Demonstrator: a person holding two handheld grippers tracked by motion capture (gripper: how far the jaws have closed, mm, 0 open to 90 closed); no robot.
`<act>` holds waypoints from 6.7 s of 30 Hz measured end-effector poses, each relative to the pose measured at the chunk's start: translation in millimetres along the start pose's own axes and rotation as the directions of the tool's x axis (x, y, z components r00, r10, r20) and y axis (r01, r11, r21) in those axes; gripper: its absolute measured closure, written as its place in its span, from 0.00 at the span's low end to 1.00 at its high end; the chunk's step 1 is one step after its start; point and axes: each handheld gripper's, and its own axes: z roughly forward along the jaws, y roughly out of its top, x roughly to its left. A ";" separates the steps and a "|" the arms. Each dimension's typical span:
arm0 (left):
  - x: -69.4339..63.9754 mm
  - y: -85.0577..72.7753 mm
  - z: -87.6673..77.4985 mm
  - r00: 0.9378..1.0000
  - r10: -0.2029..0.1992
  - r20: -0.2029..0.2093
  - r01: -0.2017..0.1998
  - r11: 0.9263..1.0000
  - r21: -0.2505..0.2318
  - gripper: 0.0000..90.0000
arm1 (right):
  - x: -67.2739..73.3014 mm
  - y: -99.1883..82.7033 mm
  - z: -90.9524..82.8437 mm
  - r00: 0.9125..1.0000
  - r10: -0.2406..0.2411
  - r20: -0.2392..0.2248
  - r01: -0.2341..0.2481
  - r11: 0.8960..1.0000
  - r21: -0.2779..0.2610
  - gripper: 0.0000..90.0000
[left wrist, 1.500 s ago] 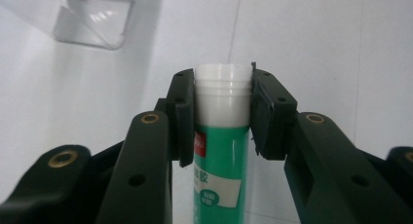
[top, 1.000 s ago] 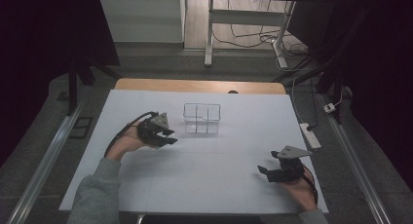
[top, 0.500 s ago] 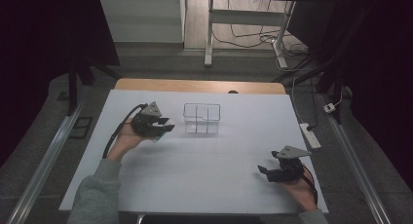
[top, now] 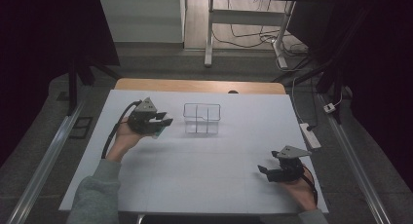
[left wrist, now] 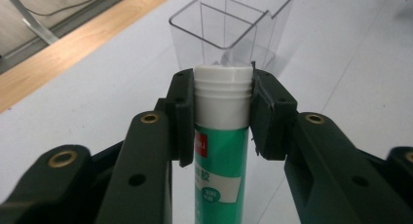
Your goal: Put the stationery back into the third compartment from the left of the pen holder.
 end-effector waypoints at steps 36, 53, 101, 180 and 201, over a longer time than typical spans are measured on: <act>-14.9 46.0 0.2 0.999 -0.046 0.014 0.048 0.986 -0.163 0.71 | -1.6 0.2 -3.5 1.000 0.021 -0.021 -0.022 0.999 -0.038 0.21; -20.5 70.7 26.4 0.999 -0.033 0.026 0.037 0.985 -0.168 0.71 | -0.7 0.7 -6.0 0.999 0.023 -0.032 -0.024 0.998 -0.058 0.22; -29.6 115.4 87.7 0.999 -0.014 0.051 0.022 0.988 -0.153 0.71 | -3.5 -1.8 -3.1 0.999 0.033 -0.014 -0.033 0.999 -0.028 0.21; -36.7 75.1 73.9 0.998 -0.002 0.067 0.007 0.997 -0.074 0.49 | -3.7 -4.1 -3.7 0.999 0.044 -0.032 -0.045 0.998 -0.032 0.21; -46.1 -3.5 11.4 0.999 -0.031 0.009 0.032 0.997 -0.066 0.47 | -1.6 -7.4 -7.2 0.999 0.045 -0.010 -0.045 0.999 -0.016 0.22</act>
